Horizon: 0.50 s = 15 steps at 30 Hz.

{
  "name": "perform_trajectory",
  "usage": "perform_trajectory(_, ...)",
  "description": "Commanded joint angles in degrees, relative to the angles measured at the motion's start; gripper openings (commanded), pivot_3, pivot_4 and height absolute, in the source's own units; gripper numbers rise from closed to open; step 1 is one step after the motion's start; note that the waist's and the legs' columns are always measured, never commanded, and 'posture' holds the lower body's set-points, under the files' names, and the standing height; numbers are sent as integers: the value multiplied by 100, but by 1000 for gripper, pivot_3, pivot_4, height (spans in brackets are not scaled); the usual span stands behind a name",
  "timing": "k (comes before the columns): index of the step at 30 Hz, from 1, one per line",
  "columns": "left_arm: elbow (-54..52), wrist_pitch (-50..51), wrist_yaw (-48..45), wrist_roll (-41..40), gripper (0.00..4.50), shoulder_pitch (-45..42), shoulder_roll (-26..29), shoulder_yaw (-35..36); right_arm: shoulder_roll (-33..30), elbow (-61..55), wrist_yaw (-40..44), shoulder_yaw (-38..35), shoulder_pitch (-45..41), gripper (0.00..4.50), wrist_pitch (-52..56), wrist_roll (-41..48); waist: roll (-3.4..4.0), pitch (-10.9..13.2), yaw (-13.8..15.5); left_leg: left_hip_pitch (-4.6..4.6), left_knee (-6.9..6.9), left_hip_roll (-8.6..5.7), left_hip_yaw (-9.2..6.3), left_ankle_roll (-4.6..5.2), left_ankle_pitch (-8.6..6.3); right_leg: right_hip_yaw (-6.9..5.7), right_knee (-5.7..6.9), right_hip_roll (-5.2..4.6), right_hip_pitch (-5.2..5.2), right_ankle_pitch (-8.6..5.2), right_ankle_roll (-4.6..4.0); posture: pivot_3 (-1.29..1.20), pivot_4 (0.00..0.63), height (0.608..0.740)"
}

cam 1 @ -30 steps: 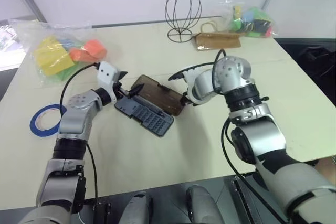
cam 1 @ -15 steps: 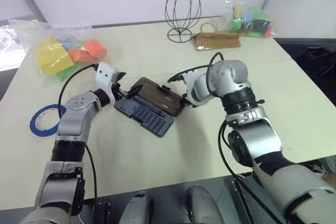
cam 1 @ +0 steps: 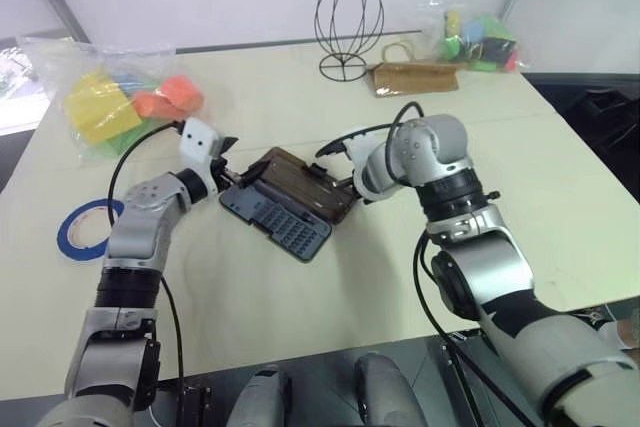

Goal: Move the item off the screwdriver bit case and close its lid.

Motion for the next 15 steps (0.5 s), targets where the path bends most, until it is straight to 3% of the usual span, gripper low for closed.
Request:
perform_trajectory(1, -188, -55, 6, -59, 4500, -107, 108, 169, -90, -477, 439, 388, 146, 45, 45, 38, 0, 0, -2, 0, 0, 0, 0, 0, 0, 0, 0, 0, 0, 0, 0, 0, 150, 740)
perform_trajectory(7, -150, -65, -15, -32, 4500, -158, 117, 188, -624, -1438, 1865, 1411, 429, 45, -839, -326, 0, 0, -6, 0, -1, 0, 1, 0, 0, -1, -1, 0, -2, 0, 0, 0, 150, 740)
perform_trajectory(15, -196, -73, -21, -34, 4500, -163, 185, 226, -1147, -1404, 3729, 2450, 397, 45, -1428, -698, -1, 0, -22, 3, -1, 2, 3, 0, 0, -2, -3, 3, -2, 0, 1, 0, 150, 740)
